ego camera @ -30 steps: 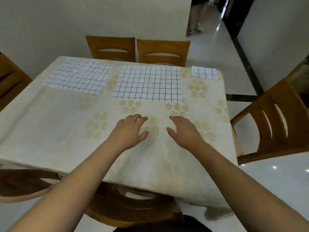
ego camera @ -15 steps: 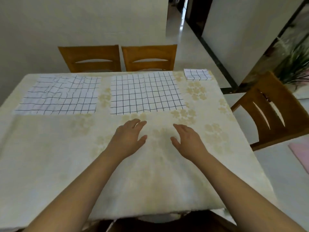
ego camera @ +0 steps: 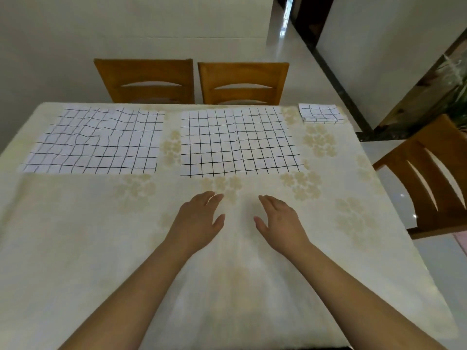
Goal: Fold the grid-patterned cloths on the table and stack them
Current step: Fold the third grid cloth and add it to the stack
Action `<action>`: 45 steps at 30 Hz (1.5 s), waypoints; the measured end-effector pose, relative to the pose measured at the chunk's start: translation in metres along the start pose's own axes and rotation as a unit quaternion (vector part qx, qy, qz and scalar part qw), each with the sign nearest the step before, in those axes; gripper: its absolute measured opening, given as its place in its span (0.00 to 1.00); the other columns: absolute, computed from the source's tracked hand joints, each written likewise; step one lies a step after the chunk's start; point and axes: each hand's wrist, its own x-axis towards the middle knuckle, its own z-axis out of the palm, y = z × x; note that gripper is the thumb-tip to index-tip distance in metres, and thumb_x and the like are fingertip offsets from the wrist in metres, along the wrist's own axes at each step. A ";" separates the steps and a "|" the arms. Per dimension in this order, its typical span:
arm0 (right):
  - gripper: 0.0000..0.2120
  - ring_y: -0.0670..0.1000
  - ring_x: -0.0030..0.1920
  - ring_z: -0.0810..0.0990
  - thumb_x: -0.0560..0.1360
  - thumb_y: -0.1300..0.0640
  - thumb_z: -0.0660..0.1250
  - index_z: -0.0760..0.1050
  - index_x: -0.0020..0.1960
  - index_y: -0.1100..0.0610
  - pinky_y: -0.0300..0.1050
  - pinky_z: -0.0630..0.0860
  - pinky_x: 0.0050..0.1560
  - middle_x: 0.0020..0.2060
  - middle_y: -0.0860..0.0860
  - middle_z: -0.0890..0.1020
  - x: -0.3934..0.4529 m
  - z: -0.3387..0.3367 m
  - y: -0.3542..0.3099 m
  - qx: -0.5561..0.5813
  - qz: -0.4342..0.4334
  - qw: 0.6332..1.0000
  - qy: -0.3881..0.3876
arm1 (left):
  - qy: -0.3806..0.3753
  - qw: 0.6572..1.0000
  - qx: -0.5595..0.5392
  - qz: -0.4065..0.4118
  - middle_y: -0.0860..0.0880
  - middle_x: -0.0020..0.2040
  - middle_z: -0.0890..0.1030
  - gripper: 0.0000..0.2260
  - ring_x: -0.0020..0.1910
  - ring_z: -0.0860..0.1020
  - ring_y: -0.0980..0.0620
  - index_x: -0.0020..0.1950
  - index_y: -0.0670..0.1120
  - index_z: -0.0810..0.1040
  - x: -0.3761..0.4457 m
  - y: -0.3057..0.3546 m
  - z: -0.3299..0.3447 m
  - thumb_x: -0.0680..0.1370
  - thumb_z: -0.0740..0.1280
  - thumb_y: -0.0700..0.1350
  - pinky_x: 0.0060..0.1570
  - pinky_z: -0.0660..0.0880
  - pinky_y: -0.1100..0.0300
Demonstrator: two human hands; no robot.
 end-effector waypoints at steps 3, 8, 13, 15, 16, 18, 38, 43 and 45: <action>0.29 0.58 0.70 0.69 0.78 0.45 0.58 0.63 0.75 0.59 0.53 0.66 0.67 0.71 0.57 0.69 0.025 0.014 0.006 -0.009 -0.011 1.000 -0.022 | 0.004 1.000 -0.007 -0.011 0.43 0.70 0.71 0.30 0.68 0.71 0.44 0.74 0.46 0.68 0.012 -0.001 0.007 0.77 0.50 0.59 0.61 0.72 0.48; 0.30 0.57 0.74 0.62 0.80 0.43 0.55 0.58 0.77 0.56 0.53 0.58 0.72 0.75 0.56 0.63 0.065 0.040 0.018 -0.019 -0.026 0.999 -0.042 | -0.003 1.000 0.002 -0.021 0.41 0.64 0.77 0.27 0.61 0.77 0.41 0.69 0.44 0.74 0.037 -0.005 0.029 0.77 0.52 0.58 0.51 0.77 0.46; 0.30 0.56 0.77 0.52 0.81 0.41 0.51 0.52 0.78 0.53 0.55 0.49 0.75 0.78 0.54 0.53 0.099 0.061 0.031 -0.042 -0.027 0.997 -0.066 | -0.024 0.998 0.004 -0.062 0.42 0.69 0.73 0.30 0.66 0.73 0.42 0.72 0.46 0.71 0.051 -0.007 0.048 0.75 0.49 0.59 0.56 0.74 0.47; 0.30 0.56 0.78 0.49 0.81 0.40 0.50 0.51 0.79 0.52 0.56 0.46 0.75 0.79 0.53 0.50 0.110 0.069 0.035 -0.056 -0.027 0.995 -0.076 | -0.030 0.997 0.001 -0.069 0.42 0.69 0.74 0.29 0.65 0.74 0.42 0.71 0.46 0.72 0.053 -0.007 0.056 0.75 0.51 0.58 0.55 0.75 0.47; 0.30 0.56 0.78 0.47 0.81 0.40 0.50 0.51 0.79 0.52 0.57 0.44 0.75 0.79 0.52 0.49 0.115 0.073 0.037 -0.059 -0.027 0.995 -0.077 | -0.032 0.997 -0.002 -0.071 0.42 0.68 0.75 0.28 0.64 0.75 0.42 0.70 0.46 0.73 0.054 -0.007 0.059 0.75 0.52 0.57 0.54 0.75 0.47; 0.30 0.56 0.78 0.45 0.81 0.39 0.49 0.51 0.79 0.51 0.57 0.42 0.75 0.79 0.51 0.46 0.126 0.078 0.038 -0.062 -0.028 0.994 -0.088 | -0.030 0.997 -0.007 -0.075 0.41 0.67 0.75 0.27 0.63 0.76 0.41 0.69 0.45 0.74 0.056 -0.009 0.065 0.75 0.54 0.56 0.53 0.76 0.47; 0.33 0.51 0.78 0.45 0.81 0.38 0.44 0.49 0.78 0.58 0.59 0.41 0.75 0.79 0.51 0.49 0.147 0.096 0.027 -0.083 -0.036 0.993 -0.078 | -0.017 0.993 -0.007 -0.117 0.45 0.76 0.64 0.32 0.74 0.64 0.46 0.75 0.48 0.65 0.042 -0.013 0.074 0.74 0.46 0.59 0.65 0.67 0.48; 0.42 0.53 0.78 0.52 0.73 0.36 0.33 0.55 0.77 0.60 0.58 0.43 0.74 0.78 0.53 0.56 0.109 0.095 0.029 -0.061 -0.053 0.995 -0.056 | -0.022 0.994 -0.003 -0.111 0.45 0.75 0.66 0.31 0.73 0.66 0.45 0.74 0.48 0.67 0.026 -0.006 0.078 0.75 0.48 0.59 0.64 0.68 0.47; 0.41 0.54 0.77 0.56 0.75 0.36 0.36 0.60 0.76 0.61 0.59 0.45 0.74 0.77 0.53 0.60 0.088 0.096 0.030 -0.052 -0.060 0.996 -0.048 | -0.024 0.994 -0.005 -0.108 0.45 0.75 0.65 0.31 0.73 0.65 0.45 0.74 0.48 0.67 0.019 -0.001 0.079 0.75 0.47 0.59 0.65 0.67 0.48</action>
